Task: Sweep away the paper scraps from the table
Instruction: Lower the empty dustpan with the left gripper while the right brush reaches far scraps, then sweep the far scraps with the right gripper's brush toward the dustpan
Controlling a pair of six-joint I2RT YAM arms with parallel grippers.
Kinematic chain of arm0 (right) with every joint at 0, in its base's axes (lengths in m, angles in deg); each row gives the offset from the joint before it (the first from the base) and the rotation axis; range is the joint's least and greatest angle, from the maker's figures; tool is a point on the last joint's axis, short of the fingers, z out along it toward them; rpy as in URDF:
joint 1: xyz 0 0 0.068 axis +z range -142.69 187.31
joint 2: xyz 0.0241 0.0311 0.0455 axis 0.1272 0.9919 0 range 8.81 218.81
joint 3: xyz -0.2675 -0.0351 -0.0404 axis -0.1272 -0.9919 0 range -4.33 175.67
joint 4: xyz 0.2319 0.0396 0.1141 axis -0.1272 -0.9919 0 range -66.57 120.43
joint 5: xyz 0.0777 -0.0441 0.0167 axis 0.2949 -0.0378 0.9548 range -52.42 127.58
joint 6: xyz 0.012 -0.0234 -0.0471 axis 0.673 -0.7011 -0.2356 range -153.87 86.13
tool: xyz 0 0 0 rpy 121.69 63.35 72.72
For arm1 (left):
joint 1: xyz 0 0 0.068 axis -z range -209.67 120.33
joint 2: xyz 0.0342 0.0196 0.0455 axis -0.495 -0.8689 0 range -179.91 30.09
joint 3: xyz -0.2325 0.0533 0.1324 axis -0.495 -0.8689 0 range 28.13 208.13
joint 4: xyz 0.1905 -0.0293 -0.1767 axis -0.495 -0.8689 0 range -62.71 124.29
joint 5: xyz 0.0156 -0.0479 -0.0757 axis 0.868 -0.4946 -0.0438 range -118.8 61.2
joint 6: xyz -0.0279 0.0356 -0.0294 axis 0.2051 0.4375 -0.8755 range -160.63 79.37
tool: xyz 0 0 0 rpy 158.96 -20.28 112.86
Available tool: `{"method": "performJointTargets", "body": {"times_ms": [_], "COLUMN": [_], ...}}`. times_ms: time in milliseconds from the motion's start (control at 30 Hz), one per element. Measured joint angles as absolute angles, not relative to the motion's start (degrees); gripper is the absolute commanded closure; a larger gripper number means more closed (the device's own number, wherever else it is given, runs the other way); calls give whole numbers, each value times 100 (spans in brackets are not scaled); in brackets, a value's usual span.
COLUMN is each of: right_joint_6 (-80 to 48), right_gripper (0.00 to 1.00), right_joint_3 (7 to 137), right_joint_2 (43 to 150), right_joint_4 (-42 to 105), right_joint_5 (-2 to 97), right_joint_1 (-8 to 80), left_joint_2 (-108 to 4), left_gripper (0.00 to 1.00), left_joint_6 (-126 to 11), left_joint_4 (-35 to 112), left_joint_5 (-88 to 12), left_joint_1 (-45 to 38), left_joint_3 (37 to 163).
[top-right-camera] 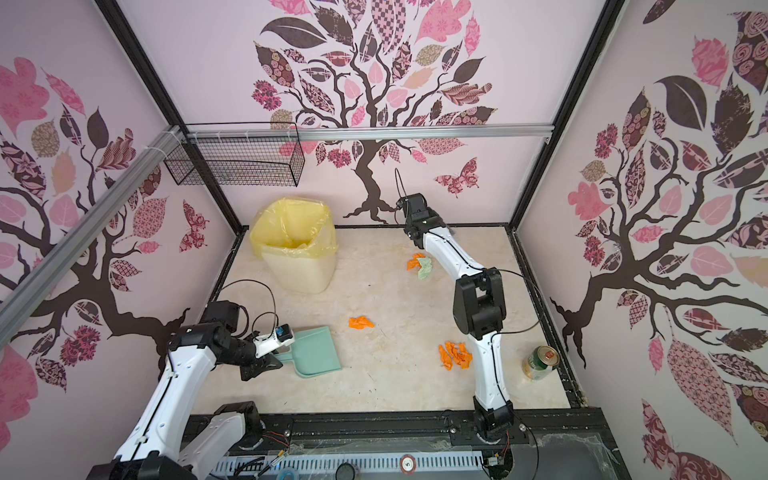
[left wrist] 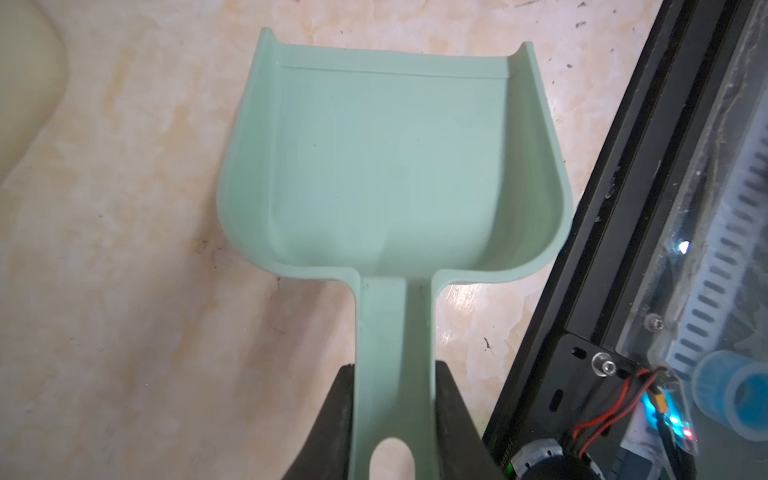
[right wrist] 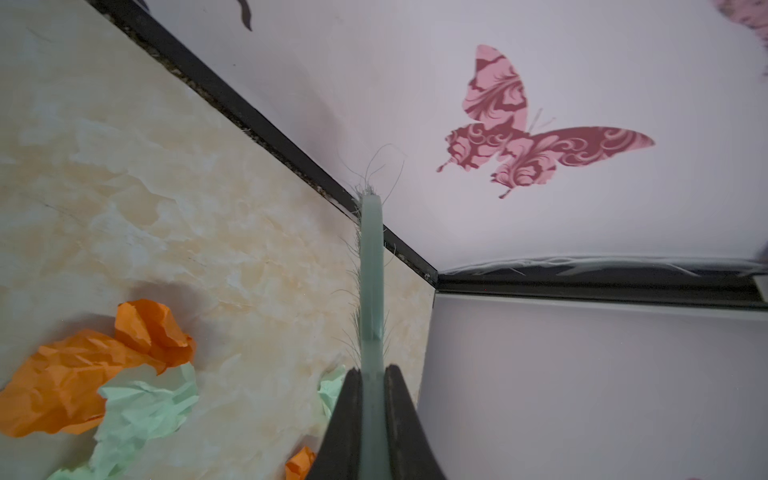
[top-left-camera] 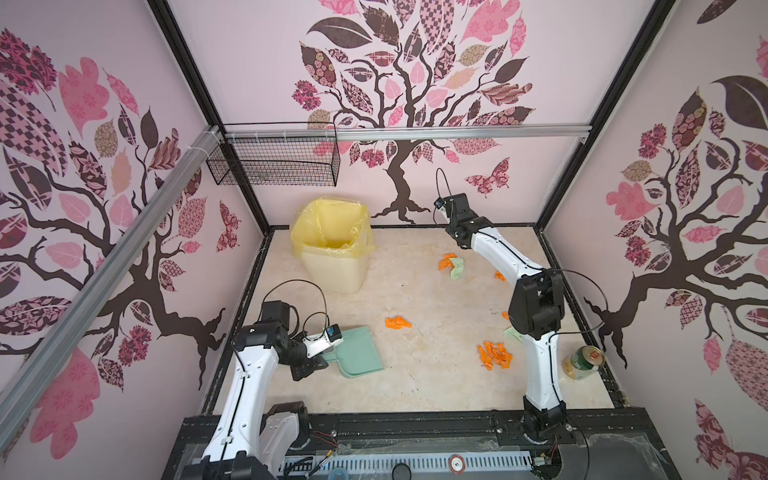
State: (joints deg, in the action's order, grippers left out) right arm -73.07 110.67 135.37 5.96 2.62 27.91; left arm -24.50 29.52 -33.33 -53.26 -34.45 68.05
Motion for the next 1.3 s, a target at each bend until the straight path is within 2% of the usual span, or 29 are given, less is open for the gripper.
{"method": "performJointTargets", "body": {"times_ms": [167,367,567,867,1300], "right_joint_6": [-7476,-7714,-7723,-6741,-4848], "right_gripper": [100,100,100,100,100], "right_joint_3": [10571,9249,8184,7747,7743], "right_joint_2": [13633,13561,12884,12160,10740], "right_joint_4": [769,1394,1641,596,-1653], "right_joint_5": [480,445,30,-138,294], "right_joint_1": [2880,3108,3706,4928,6235], "left_joint_2": [-2952,-3781,-4124,-4325,-4745], "left_gripper": [100,100,100,100,100], "left_joint_6": [2786,2764,2703,2533,1914], "left_joint_4": [-2587,-2069,-1853,-1650,-1094], "left_joint_5": [-5217,-5283,-5368,-5246,-5075], "left_joint_1": [-3335,-3335,-3296,-2855,-1897], "left_joint_3": [6551,6615,6971,7120,7139]}}
